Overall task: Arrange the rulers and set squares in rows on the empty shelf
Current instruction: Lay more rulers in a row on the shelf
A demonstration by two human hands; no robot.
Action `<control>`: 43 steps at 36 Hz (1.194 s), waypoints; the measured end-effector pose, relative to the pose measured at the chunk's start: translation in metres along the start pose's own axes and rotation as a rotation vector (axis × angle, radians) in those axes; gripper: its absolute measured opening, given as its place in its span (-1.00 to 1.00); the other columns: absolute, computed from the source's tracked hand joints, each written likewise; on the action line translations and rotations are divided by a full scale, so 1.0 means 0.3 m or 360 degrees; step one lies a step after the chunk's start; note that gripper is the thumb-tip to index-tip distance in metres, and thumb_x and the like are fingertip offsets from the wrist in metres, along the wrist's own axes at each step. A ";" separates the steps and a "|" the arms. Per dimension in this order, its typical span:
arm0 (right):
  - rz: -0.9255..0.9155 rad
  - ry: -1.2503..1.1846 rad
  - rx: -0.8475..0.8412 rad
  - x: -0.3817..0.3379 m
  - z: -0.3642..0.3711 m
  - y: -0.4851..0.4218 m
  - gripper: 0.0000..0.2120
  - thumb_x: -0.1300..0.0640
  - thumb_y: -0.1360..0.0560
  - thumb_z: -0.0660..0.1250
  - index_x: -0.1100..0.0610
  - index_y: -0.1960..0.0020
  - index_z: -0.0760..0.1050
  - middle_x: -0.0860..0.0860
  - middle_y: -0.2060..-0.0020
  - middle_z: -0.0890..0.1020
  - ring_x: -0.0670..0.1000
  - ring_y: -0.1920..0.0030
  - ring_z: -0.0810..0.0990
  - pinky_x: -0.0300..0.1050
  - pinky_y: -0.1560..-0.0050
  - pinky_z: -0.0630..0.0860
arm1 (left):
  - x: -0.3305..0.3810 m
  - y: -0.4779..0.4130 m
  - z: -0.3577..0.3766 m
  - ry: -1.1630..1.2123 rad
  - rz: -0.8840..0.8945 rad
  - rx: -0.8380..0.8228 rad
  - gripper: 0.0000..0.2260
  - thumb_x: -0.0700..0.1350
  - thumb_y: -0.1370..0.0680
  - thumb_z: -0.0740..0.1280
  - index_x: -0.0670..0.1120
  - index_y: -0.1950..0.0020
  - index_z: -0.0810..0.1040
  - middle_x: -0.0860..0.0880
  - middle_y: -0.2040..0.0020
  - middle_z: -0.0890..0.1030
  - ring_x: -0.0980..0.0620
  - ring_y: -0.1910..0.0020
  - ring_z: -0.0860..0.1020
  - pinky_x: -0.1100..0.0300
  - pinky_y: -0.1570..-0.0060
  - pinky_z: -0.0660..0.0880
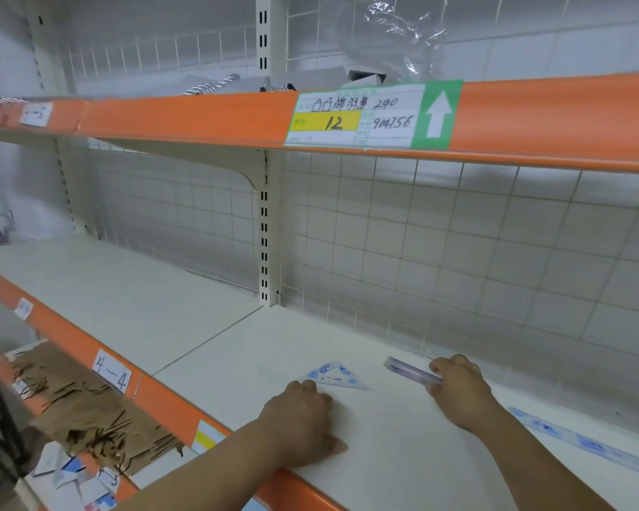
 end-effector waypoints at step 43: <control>0.0559 0.0340 -0.0059 0.150 -0.318 0.886 -0.74 -0.05 -0.60 0.12 0.09 0.16 0.32 0.06 0.15 0.49 0.04 0.14 0.39 -0.12 0.18 0.30 | 0.707 0.288 0.025 -0.0137 0.1067 -0.0020 -0.52 0.18 -0.57 0.23 -0.01 -0.42 0.35 -0.06 -0.33 0.40 -0.05 -0.35 0.34 0.04 -0.30 0.37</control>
Point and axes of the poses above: each hand's wrist, its own y-axis away from the middle knuckle, its own z-axis out of the palm, x = y × z, the point moved 10 cm from there along -y, towards the middle knuckle
